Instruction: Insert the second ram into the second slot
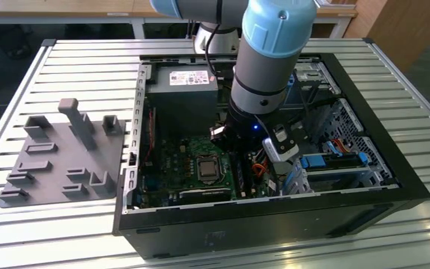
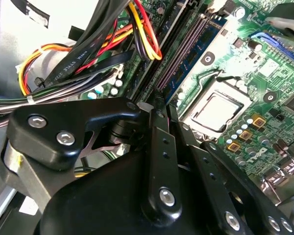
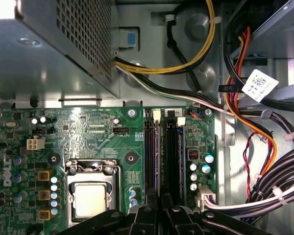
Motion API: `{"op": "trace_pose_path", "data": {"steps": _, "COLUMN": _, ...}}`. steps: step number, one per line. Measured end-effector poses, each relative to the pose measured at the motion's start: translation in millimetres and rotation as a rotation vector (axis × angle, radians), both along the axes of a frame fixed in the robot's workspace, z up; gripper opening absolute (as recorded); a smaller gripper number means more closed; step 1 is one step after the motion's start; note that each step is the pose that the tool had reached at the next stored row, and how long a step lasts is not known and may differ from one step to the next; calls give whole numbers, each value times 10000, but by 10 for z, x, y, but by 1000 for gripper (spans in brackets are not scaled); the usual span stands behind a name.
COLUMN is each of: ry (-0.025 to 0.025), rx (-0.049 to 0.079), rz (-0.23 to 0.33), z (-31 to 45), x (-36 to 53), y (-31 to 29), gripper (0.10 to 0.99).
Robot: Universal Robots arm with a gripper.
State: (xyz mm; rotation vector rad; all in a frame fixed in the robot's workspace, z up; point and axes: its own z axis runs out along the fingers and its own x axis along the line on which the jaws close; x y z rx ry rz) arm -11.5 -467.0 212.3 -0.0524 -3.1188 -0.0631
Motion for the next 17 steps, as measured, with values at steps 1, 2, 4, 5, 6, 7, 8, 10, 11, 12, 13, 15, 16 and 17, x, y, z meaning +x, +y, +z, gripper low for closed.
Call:
{"op": "trace_pose_path", "data": {"steps": 1, "ry": 1, "rx": -2, "rz": 0, "z": -1, "x": 0, "y": 0, "gripper": 141}}
{"op": "trace_pose_path", "data": {"steps": 2, "ry": 0, "rx": -1, "rz": 0, "z": -3, "x": 0, "y": 0, "gripper": 141}}
{"op": "trace_pose_path", "data": {"steps": 4, "ry": 0, "rx": 0, "rz": 0, "z": -4, "x": 0, "y": 0, "gripper": 141}}
{"op": "trace_pose_path", "data": {"steps": 5, "ry": 0, "rx": 0, "rz": 0, "z": -4, "x": 0, "y": 0, "gripper": 141}}
{"op": "trace_pose_path", "data": {"steps": 6, "ry": 0, "rx": 0, "rz": 0, "z": -4, "x": 0, "y": 0, "gripper": 141}}
{"op": "trace_pose_path", "data": {"steps": 7, "ry": 0, "rx": 0, "rz": 0, "z": -4, "x": 0, "y": 0, "gripper": 141}}
{"op": "trace_pose_path", "data": {"steps": 8, "ry": 2, "rx": 1, "rz": 0, "z": -4, "x": 0, "y": 0, "gripper": 141}}
{"op": "trace_pose_path", "data": {"steps": 10, "ry": 16, "rx": 0, "rz": 0, "z": 3, "x": 0, "y": 1, "gripper": 141}}
{"op": "trace_pose_path", "data": {"steps": 11, "ry": 26, "rx": 0, "rz": 0, "z": 10, "x": 0, "y": 0, "gripper": 141}}
{"op": "trace_pose_path", "data": {"steps": 12, "ry": 36, "rx": 1, "rz": 1, "z": 15, "x": 1, "y": 1, "gripper": 141}}
{"op": "trace_pose_path", "data": {"steps": 13, "ry": 43, "rx": 2, "rz": 3, "z": 16, "x": 2, "y": 1, "gripper": 141}}
{"op": "trace_pose_path", "data": {"steps": 15, "ry": 49, "rx": 2, "rz": 43, "z": 16, "x": 3, "y": 1, "gripper": 141}}
{"op": "trace_pose_path", "data": {"steps": 16, "ry": 50, "rx": 1, "rz": 84, "z": 16, "x": 5, "y": 1, "gripper": 141}}
{"op": "trace_pose_path", "data": {"steps": 17, "ry": 50, "rx": 0, "rz": 128, "z": 16, "x": 9, "y": 1, "gripper": 141}}
